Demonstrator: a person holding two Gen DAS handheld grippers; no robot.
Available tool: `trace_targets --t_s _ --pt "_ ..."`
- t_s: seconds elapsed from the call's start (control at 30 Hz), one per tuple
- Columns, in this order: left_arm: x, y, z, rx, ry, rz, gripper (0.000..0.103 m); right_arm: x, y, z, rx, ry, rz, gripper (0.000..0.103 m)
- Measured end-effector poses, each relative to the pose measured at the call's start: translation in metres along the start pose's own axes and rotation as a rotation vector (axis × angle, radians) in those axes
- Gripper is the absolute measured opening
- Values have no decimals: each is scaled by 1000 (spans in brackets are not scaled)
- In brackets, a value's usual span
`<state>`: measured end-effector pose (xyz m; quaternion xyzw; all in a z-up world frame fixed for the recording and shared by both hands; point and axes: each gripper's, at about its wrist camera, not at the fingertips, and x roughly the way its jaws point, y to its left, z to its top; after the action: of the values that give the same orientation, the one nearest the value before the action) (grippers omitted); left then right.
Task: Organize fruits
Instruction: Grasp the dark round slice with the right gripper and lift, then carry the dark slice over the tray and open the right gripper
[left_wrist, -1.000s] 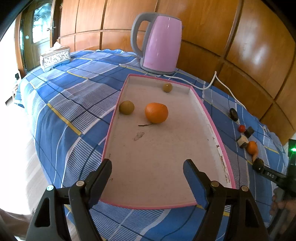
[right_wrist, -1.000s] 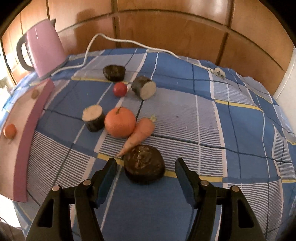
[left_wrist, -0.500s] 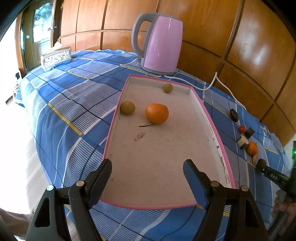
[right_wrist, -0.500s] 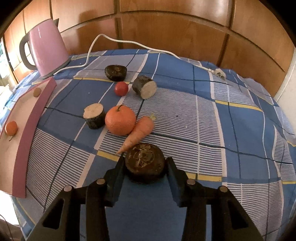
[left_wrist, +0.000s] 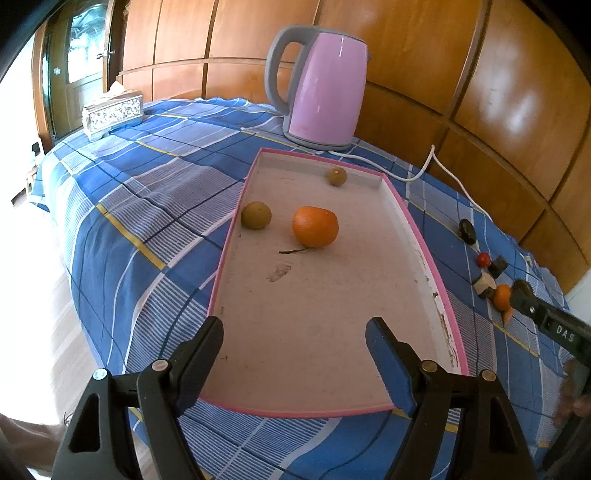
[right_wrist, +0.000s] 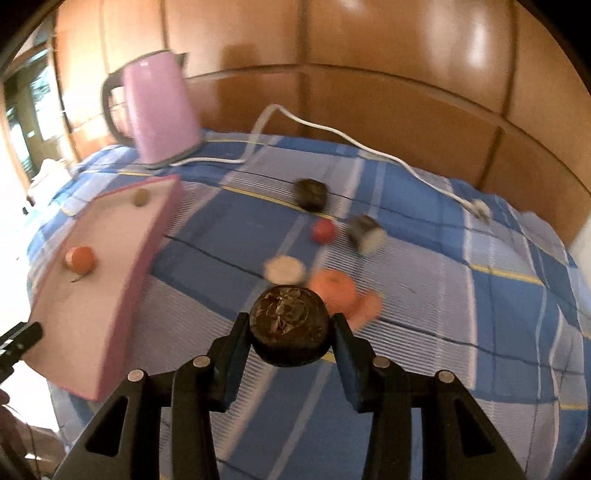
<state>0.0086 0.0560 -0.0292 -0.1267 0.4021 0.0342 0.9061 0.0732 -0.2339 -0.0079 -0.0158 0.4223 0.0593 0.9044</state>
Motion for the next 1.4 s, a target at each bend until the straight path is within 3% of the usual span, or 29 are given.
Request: trace_targets --t_s 0.3,0.67,1.13,1.4 --pt "-1 5 1 -13 -7 -9 80 8 83 27 -157 -5 150 44" --pt "-9 13 6 -58 -44 -14 81 35 167 40 -310 12 209 44" --pt "-17 25 11 -90 -86 26 82 57 191 45 -344 31 210 44" --pt "-17 22 10 -84 -80 21 82 47 186 46 -328 -14 159 49"
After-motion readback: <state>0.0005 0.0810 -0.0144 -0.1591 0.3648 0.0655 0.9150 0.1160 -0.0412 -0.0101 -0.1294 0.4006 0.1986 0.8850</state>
